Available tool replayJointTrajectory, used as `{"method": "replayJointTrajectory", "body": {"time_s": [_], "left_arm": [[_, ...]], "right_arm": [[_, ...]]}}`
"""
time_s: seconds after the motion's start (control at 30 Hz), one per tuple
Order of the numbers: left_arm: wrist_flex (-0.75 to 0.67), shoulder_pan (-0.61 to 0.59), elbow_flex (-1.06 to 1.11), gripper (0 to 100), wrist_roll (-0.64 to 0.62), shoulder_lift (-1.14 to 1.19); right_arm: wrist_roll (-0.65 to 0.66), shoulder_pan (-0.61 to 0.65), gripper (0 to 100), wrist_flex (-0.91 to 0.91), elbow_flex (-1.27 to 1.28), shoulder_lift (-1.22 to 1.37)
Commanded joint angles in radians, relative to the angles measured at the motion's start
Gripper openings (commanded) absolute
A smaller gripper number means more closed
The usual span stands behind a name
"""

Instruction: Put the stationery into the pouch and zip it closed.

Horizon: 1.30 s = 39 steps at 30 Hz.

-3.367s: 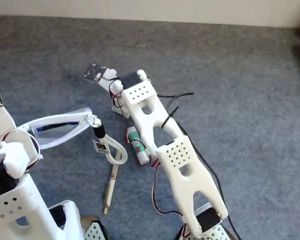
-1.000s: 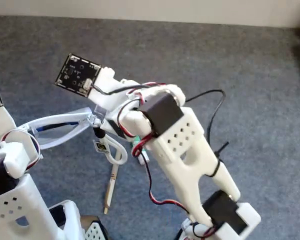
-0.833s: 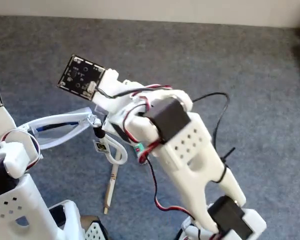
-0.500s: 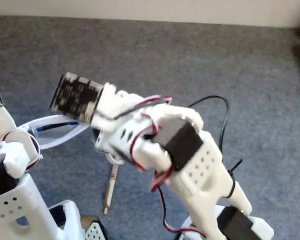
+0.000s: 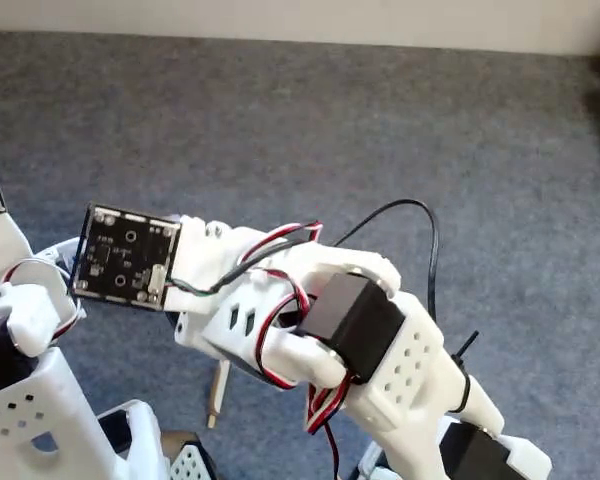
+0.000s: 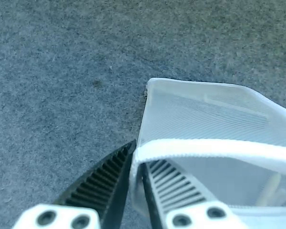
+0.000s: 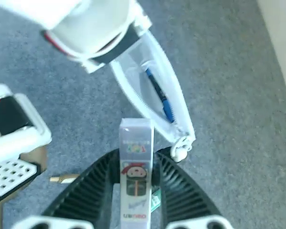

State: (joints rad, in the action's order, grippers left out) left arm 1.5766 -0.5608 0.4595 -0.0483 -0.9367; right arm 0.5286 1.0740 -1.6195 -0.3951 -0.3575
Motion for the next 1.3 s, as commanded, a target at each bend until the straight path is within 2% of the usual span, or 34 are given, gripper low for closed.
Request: {"method": "replayJointTrajectory", "body": {"time_s": [0.0,0.37,0.8,1.13,1.27], "left_arm": [[-0.015,-0.013,0.013,1,0.006,0.012],[-0.015,-0.013,0.010,1,0.006,0.012],[-0.015,-0.013,0.012,1,0.006,0.012],[-0.015,-0.013,0.012,1,0.006,0.012],[-0.015,-0.013,0.012,1,0.006,0.012]], "right_arm": [[-0.008,0.038,0.4,-0.035,-0.018,-0.042],[-0.008,0.036,0.4,-0.024,-0.021,-0.042],[-0.014,0.038,0.4,0.128,-0.021,-0.042],[-0.394,0.035,0.4,0.361,-0.018,-0.042],[-0.434,0.035,0.6,0.452,-0.007,-0.031]]}}
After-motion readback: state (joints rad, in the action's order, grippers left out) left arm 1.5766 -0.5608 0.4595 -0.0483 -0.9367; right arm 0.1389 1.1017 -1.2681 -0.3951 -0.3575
